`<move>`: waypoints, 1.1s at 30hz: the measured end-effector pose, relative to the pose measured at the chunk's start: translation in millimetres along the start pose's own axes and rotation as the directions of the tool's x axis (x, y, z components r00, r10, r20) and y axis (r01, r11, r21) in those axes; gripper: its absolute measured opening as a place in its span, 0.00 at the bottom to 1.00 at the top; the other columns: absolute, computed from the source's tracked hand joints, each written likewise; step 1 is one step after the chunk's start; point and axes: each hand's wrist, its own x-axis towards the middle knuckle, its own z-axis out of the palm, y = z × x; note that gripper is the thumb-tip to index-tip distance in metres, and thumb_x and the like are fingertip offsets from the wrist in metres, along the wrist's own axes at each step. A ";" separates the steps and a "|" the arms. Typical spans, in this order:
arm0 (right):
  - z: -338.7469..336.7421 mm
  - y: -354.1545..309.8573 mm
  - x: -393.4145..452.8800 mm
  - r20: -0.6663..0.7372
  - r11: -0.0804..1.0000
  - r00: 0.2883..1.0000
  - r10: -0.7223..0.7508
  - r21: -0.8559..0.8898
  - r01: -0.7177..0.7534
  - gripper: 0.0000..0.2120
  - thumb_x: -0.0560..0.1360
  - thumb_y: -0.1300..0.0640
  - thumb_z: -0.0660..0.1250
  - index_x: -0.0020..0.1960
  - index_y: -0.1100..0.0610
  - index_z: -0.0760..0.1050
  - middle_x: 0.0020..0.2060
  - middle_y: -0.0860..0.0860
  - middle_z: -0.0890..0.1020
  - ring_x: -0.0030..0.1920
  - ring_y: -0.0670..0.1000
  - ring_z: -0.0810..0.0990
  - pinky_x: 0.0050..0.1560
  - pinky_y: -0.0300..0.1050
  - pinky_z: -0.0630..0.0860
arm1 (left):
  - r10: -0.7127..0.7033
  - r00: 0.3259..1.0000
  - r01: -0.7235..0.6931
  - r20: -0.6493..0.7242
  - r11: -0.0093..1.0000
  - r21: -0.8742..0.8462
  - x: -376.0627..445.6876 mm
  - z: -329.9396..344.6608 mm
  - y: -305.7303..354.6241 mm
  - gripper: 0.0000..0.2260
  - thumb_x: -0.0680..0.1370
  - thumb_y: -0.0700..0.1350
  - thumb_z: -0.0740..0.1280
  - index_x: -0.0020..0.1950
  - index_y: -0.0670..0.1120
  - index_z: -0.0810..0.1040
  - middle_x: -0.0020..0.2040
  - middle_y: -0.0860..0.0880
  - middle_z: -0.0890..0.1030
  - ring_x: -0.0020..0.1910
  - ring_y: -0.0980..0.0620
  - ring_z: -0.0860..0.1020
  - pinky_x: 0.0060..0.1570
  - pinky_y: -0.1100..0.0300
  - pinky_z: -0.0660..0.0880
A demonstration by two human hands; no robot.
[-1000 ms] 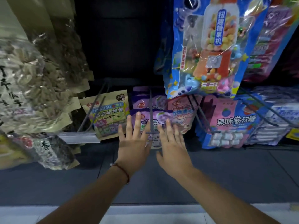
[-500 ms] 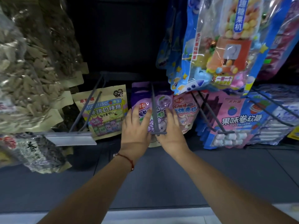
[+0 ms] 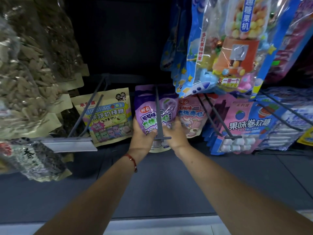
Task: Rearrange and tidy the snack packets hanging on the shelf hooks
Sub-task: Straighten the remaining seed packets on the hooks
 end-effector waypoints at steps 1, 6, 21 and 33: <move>1.3 1.0 0.8 -0.004 1.000 1.000 0.009 0.011 -0.008 0.27 0.70 0.49 0.68 0.66 0.50 0.66 0.56 0.47 0.81 0.55 0.50 0.81 0.58 0.54 0.78 | -0.018 1.000 0.018 0.005 1.000 -0.001 1.6 0.1 -2.7 0.28 0.76 0.30 0.68 0.70 0.45 0.61 0.56 0.55 0.76 0.49 0.71 0.76 0.53 0.71 0.75; 2.4 4.8 -1.4 -0.008 0.999 0.999 0.033 0.026 -0.032 0.20 0.74 0.53 0.70 0.63 0.53 0.68 0.54 0.47 0.79 0.52 0.49 0.79 0.51 0.46 0.77 | -0.079 0.997 0.079 -0.010 0.997 -0.008 -0.7 -2.1 -15.9 0.21 0.77 0.35 0.70 0.66 0.47 0.67 0.56 0.50 0.80 0.54 0.57 0.80 0.58 0.61 0.77; -86.5 -31.7 -174.3 0.321 0.790 0.947 0.031 -0.588 0.173 0.35 0.78 0.46 0.65 0.79 0.46 0.52 0.79 0.45 0.46 0.79 0.50 0.46 0.77 0.47 0.51 | -0.365 0.794 -0.249 0.486 0.534 0.808 -144.6 -43.7 125.5 0.32 0.78 0.62 0.61 0.79 0.58 0.52 0.79 0.53 0.57 0.76 0.51 0.61 0.70 0.58 0.63; -212.8 -331.7 -282.2 0.250 0.754 0.958 -0.137 -0.600 0.265 0.34 0.78 0.37 0.59 0.76 0.39 0.42 0.76 0.39 0.38 0.77 0.47 0.39 0.75 0.50 0.47 | -0.263 0.851 -0.338 0.454 0.386 0.858 -146.5 -122.7 454.0 0.33 0.79 0.67 0.55 0.80 0.59 0.45 0.80 0.50 0.48 0.76 0.44 0.57 0.73 0.47 0.59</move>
